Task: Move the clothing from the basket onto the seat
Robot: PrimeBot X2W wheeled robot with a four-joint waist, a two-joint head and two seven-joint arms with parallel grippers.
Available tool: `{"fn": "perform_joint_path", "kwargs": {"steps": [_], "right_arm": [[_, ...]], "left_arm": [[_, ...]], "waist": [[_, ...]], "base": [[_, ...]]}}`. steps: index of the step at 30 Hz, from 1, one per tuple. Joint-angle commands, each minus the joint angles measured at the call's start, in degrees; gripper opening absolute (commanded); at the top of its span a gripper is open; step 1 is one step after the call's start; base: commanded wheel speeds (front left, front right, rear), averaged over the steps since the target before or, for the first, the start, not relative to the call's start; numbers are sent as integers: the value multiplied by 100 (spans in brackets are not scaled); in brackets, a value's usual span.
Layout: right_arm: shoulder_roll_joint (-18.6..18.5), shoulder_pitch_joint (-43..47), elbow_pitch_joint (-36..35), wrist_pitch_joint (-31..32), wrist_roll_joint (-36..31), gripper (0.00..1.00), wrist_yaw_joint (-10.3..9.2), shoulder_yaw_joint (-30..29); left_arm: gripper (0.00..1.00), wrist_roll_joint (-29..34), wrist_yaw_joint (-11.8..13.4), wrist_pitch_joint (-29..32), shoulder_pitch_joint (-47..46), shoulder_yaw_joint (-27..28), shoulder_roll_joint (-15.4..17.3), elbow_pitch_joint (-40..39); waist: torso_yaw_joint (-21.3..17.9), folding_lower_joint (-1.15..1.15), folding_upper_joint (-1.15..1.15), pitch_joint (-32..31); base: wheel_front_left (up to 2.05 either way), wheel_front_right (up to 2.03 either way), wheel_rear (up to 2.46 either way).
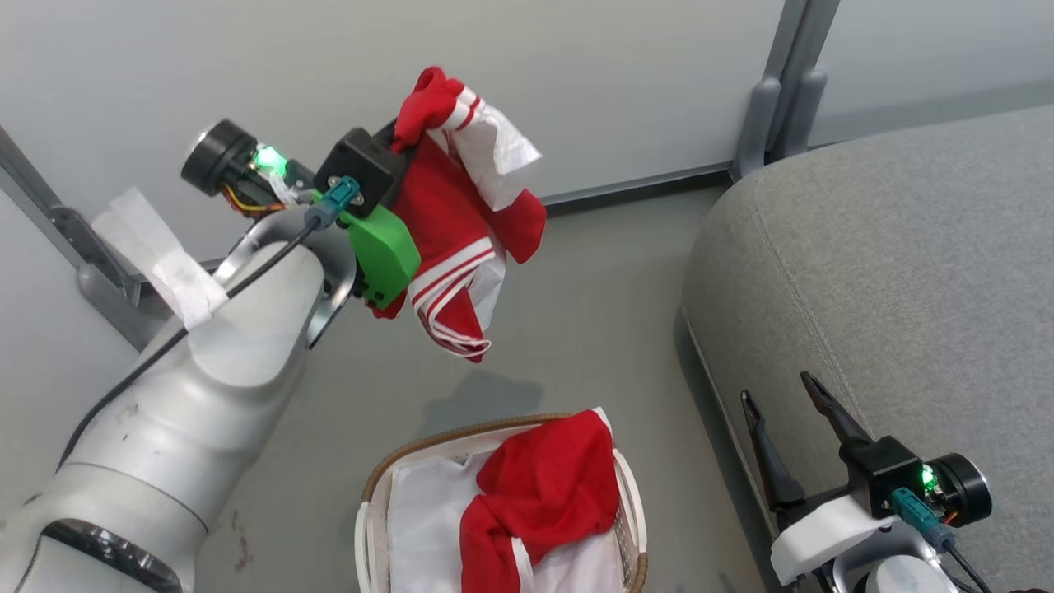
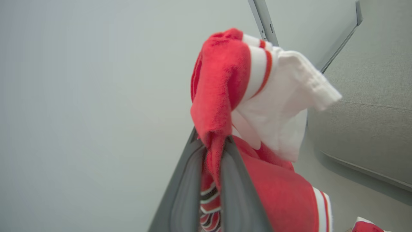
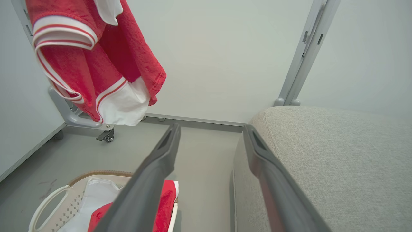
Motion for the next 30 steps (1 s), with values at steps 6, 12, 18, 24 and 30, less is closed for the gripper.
{"fn": "perform_joint_path", "kwargs": {"steps": [6,12,18,24,30], "right_arm": [[-25,44,0,-12,-40,100,-6,111],[-24,-3,26,-12,-37,100,-6,225],[-23,-147,75,-12,-121,100,-6,630],[-26,-556,222,-12,-236,100,-6,1269],[-26,-1267,638,-11,-291,100,-7,1906]], "left_arm": [[0,-132,-14,-57,-572,-114,41,-301],[0,-236,-15,-63,-867,-272,-47,-336],[0,-371,-15,102,-1099,-504,-214,-321],[0,-493,-15,257,-1367,-672,-405,-360],[0,-590,-15,233,-1539,-794,-696,-391]], "waist": [[31,1,0,-398],[56,1,0,-478],[158,1,0,-532],[288,1,0,-521],[423,1,0,-477]], "base": [[0,0,0],[0,0,0],[0,0,0],[0,0,0],[0,0,0]]}}
